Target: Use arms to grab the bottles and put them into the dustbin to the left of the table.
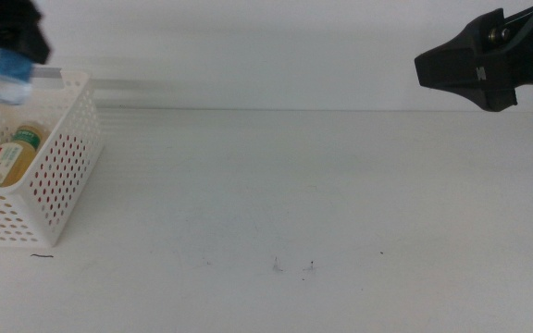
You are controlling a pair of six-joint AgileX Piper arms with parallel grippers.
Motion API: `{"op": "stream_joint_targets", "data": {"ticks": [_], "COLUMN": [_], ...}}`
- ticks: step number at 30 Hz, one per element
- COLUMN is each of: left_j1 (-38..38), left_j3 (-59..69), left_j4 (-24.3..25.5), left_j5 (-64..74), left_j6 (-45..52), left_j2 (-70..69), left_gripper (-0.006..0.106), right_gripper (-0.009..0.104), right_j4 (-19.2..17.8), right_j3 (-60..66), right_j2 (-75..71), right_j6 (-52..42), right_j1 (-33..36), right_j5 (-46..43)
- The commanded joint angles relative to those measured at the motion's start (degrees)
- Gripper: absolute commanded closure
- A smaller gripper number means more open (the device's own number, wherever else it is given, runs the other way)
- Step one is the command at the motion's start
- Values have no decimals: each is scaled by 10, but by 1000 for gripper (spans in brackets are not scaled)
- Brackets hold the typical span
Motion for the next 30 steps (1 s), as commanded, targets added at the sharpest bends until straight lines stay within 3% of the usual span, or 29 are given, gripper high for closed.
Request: {"op": "stream_joint_targets", "data": {"ticks": [1, 6, 15, 19, 23, 30], "left_j1": [29, 81, 91, 91, 91, 91], "left_j3": [-19, -20, -20, -20, -20, -20], "left_j4": [6, -7, -3, -7, -13, -4], "left_j5": [4, -18, -57, -68, -56, -45], "left_j6": [5, 12, 25, 23, 25, 23], "left_j2": [16, 54, 158, 184, 201, 205], "left_gripper": [102, 102, 102, 95, 72, 6], "right_gripper": [7, 7, 7, 7, 7, 7], "right_j4": [-2, -2, -2, -2, -2, -2], "right_j3": [-3, -3, -3, -3, -3, -3], "right_j2": [-3, -3, -3, -3, -3, -3], "right_j6": [-2, -2, -2, -2, -2, -2], "right_j1": [-2, -2, -2, -2, -2, -2], "right_j5": [-4, -4, -4, -4, -4, -4]}}
